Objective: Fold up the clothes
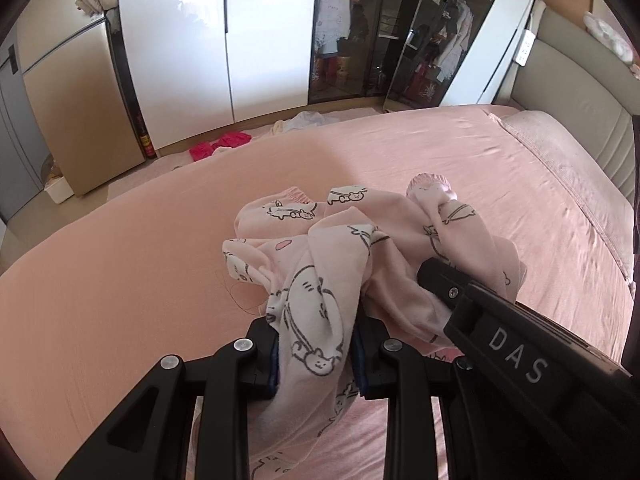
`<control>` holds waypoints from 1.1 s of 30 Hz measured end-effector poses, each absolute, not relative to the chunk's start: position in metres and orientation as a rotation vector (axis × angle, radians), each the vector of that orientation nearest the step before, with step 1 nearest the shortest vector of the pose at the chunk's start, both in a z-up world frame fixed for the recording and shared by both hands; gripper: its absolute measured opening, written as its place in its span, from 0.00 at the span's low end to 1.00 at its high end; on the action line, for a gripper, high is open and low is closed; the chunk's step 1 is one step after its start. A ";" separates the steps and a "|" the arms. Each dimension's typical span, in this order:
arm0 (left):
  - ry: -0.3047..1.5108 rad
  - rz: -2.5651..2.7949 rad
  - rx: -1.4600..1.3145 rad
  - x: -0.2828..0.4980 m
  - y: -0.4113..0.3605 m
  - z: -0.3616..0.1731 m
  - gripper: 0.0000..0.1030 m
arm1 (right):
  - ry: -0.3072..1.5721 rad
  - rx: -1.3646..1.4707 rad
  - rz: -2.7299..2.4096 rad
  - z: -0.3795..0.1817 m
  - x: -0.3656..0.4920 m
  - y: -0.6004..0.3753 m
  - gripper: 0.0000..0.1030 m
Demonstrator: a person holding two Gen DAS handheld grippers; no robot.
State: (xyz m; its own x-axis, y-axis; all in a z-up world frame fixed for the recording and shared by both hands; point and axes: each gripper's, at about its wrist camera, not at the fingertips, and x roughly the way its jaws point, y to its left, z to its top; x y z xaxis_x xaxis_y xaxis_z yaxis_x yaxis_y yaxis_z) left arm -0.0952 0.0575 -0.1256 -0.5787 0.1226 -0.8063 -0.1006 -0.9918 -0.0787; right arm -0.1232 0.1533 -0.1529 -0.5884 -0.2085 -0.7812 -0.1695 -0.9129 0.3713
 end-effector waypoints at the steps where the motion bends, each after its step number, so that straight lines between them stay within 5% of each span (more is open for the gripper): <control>1: -0.031 2.671 -1.363 -0.092 0.063 -0.123 0.24 | -0.643 1.414 -2.718 -0.152 -0.123 0.146 0.22; 33: 0.178 2.285 -1.075 0.027 0.255 -0.061 0.24 | -0.653 1.361 -3.189 -0.080 0.068 0.340 0.22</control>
